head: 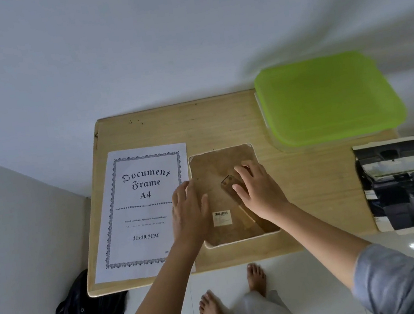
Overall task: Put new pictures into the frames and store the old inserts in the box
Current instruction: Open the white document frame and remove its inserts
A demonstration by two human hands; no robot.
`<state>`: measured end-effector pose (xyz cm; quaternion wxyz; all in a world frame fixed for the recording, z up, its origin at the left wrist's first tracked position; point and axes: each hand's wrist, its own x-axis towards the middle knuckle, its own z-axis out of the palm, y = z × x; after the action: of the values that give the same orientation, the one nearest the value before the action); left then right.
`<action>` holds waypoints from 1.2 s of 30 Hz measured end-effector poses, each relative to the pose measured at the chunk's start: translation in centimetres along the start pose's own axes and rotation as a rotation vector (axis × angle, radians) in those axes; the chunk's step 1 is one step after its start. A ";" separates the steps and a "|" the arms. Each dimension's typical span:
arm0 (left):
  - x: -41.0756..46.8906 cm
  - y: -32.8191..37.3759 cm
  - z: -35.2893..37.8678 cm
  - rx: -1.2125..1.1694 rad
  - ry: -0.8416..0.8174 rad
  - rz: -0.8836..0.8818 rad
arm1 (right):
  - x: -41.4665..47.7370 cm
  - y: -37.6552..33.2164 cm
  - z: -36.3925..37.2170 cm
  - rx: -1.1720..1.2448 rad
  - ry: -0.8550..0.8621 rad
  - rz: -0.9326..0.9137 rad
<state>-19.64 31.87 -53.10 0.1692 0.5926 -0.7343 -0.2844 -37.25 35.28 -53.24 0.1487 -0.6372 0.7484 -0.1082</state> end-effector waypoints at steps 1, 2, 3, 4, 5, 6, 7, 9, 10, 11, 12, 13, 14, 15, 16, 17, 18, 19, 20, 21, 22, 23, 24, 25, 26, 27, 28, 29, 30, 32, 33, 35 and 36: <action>0.9 0.2 0.4 0.061 -0.025 0.032 | 0.7 0.3 0.0 0.008 -0.020 0.006; 1.8 0.4 0.9 0.120 -0.054 0.064 | 1.4 0.5 -0.1 0.009 -0.032 0.014; 2.6 0.7 1.4 0.174 -0.082 0.100 | 2.0 0.7 0.0 0.001 -0.047 0.020; 3.3 0.8 2.0 0.221 -0.105 0.135 | 2.5 0.7 0.1 -0.012 -0.059 0.025; 3.8 0.8 2.5 0.261 -0.130 0.163 | 2.8 0.7 0.3 -0.026 -0.055 0.028; 4.2 0.7 3.0 0.292 -0.149 0.177 | 3.0 0.7 0.5 -0.047 -0.032 0.024; 4.5 0.5 3.5 0.313 -0.158 0.184 | 3.1 0.7 0.8 -0.061 -0.012 0.022; 4.6 0.1 4.1 0.336 -0.147 0.195 | 3.2 1.0 1.2 -0.065 0.005 0.023; 4.5 -0.1 4.2 0.340 -0.136 0.201 | 3.2 1.1 1.3 -0.074 0.006 0.016; 4.4 -0.2 4.3 0.339 -0.130 0.203 | 3.1 1.3 1.5 -0.079 0.015 0.007; 4.4 -0.2 4.4 0.337 -0.127 0.202 | 3.1 1.5 1.5 -0.079 0.029 -0.002; 4.4 -0.3 4.5 0.337 -0.125 0.201 | 3.1 1.6 1.6 -0.080 0.039 -0.011; 4.5 -0.3 4.6 0.339 -0.121 0.199 | 3.1 1.6 1.6 -0.087 0.037 -0.014; 4.5 -0.2 4.6 0.340 -0.117 0.198 | 3.1 1.6 1.6 -0.092 0.030 -0.015; 4.5 -0.3 4.7 0.341 -0.113 0.198 | 3.1 1.7 1.7 -0.094 0.030 -0.015; 4.5 -0.3 4.8 0.341 -0.109 0.197 | 3.1 1.7 1.8 -0.099 0.036 -0.015; 4.5 -0.3 4.8 0.340 -0.104 0.197 | 3.1 1.7 1.8 -0.105 0.032 -0.010; 4.6 -0.3 4.8 0.339 -0.098 0.197 | 3.2 1.7 1.8 -0.111 0.031 -0.010; 4.6 -0.3 4.9 0.339 -0.096 0.196 | 3.2 1.7 1.8 -0.115 0.039 -0.013; 4.6 -0.4 4.9 0.343 -0.097 0.197 | 3.3 1.7 1.8 -0.119 0.041 -0.017; 4.7 -0.4 4.9 0.345 -0.102 0.200 | 3.3 1.7 1.8 -0.123 0.024 -0.012; 4.7 -0.5 4.9 0.347 -0.107 0.203 | 3.3 1.6 1.6 -0.127 0.003 -0.006; 4.7 -0.5 4.9 0.352 -0.113 0.205 | 3.4 1.5 1.7 -0.131 -0.014 0.002; 4.8 -0.5 4.9 0.358 -0.118 0.203 | 3.4 1.5 1.6 -0.138 -0.024 0.004; 4.7 -0.5 4.8 0.364 -0.122 0.202 | 3.4 1.3 1.4 -0.142 -0.026 0.007; 4.6 -0.4 4.6 0.364 -0.122 0.203 | 3.4 1.1 1.3 -0.140 -0.026 0.007; 4.4 -0.3 4.4 0.357 -0.120 0.200 | 3.4 0.9 1.1 -0.129 -0.033 0.009; 4.2 -0.2 4.3 0.353 -0.119 0.193 | 3.4 0.8 0.9 -0.109 -0.059 0.014; 3.8 -0.1 4.2 0.357 -0.108 0.183 | 3.4 0.7 0.9 -0.086 -0.085 0.018; 2.5 -0.1 4.0 0.378 -0.059 0.168 | 2.6 0.4 1.0 -0.058 -0.083 0.003; 1.7 -0.2 4.0 0.374 -0.033 0.164 | 2.0 0.1 1.3 -0.056 -0.066 -0.014; 0.0 -0.7 4.1 0.350 -0.033 0.153 | 0.7 -0.4 2.1 -0.052 -0.042 -0.018; -0.7 -1.0 4.1 0.333 -0.045 0.143 | 0.1 -0.5 2.6 -0.044 -0.027 -0.014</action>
<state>-21.09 33.35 -56.84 0.0721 0.5522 -0.8152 -0.1592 -35.89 35.21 -55.48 0.1442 -0.6468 0.7442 -0.0841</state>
